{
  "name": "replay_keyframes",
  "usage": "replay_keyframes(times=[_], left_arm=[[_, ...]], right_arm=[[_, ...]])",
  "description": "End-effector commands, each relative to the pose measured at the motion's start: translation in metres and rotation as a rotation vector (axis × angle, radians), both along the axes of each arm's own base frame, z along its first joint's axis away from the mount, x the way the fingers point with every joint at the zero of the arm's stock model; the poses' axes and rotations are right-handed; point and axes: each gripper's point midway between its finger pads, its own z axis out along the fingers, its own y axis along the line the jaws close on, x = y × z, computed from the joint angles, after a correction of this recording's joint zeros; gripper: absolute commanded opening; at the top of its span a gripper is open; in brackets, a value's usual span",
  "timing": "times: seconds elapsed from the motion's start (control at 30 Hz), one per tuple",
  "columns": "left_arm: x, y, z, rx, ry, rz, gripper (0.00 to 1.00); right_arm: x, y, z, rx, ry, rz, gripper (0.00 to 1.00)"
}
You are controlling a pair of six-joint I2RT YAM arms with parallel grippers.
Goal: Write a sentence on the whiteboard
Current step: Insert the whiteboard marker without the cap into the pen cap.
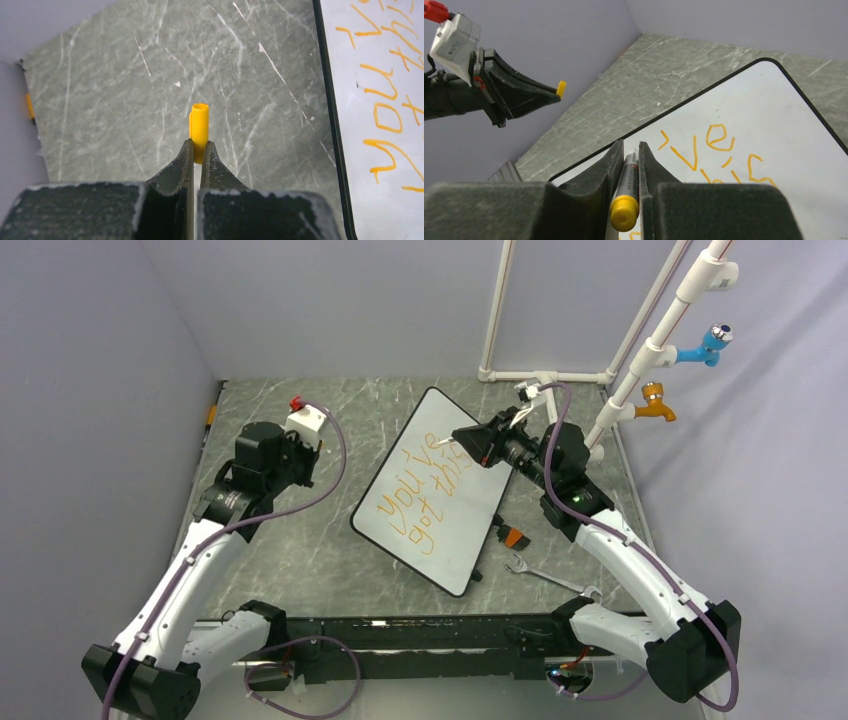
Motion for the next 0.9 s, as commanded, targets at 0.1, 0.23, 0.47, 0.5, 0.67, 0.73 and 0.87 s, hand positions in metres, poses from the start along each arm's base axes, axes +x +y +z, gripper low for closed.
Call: replay_keyframes(times=[0.1,0.23,0.47,0.5,0.67,0.73,0.87], left_arm=[[0.005,-0.015,0.063,-0.051,-0.215,-0.074,0.0],[-0.009,-0.036,0.067,-0.102,-0.239,-0.21,0.0],[-0.033,-0.076,0.058,-0.166,-0.147,-0.474,0.0],[-0.036,-0.08,0.058,-0.169,-0.149,-0.506,0.0],[-0.056,-0.098,0.059,-0.214,-0.149,-0.664,0.0],[-0.06,-0.101,0.058,-0.222,-0.14,-0.696,0.0],[-0.072,-0.111,0.058,-0.248,-0.121,-0.795,0.0]], right_arm=[[-0.008,0.001,0.033,0.032,-0.061,0.024,0.0],[-0.013,0.0,0.038,0.026,-0.069,0.037,0.0],[-0.027,0.004,0.044,0.007,-0.08,0.105,0.0],[-0.03,0.005,0.045,0.005,-0.086,0.122,0.0],[-0.045,0.012,0.051,0.015,-0.114,0.205,0.0],[-0.05,0.016,0.053,0.02,-0.118,0.251,0.0],[-0.056,0.024,0.058,0.042,-0.124,0.314,0.0]])
